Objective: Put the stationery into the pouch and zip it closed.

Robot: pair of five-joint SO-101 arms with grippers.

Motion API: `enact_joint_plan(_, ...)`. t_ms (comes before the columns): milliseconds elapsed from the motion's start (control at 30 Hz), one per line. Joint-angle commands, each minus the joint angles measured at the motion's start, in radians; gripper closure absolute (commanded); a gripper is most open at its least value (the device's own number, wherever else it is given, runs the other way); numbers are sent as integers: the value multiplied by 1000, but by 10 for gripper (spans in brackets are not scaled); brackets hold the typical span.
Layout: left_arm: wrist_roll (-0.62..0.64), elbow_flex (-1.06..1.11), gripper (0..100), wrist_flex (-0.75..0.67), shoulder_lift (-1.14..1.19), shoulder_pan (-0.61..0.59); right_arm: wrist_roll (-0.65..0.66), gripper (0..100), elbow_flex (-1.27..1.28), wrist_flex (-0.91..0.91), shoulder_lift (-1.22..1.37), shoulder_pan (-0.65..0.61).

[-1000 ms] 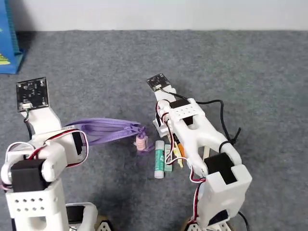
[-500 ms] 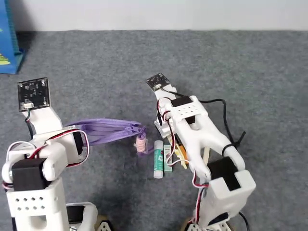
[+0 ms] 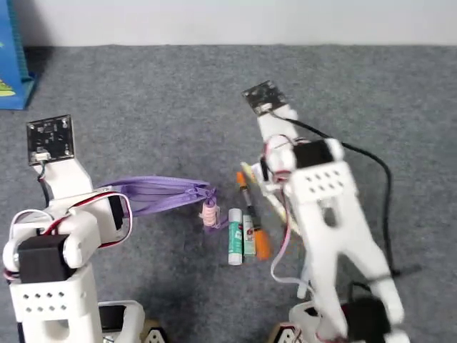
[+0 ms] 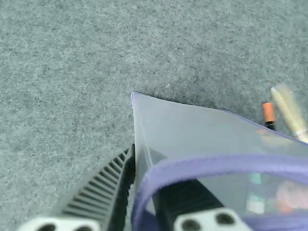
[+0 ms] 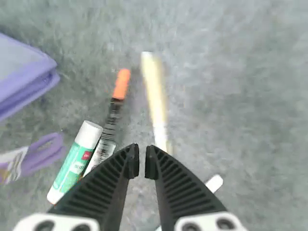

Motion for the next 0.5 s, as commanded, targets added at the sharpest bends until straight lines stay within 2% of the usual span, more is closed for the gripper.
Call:
enact_joint_plan(0, -9, 10, 990, -17, 11, -2, 52, 978, -40, 64, -208, 12)
enact_joint_plan(200, -8, 10, 990, -17, 11, -2, 60, 978, 5, 79, -348, 12)
enact_joint_plan(467, -8, 10, 990, -15, 12, -2, 52, 949, 178, -102, -186, 107)
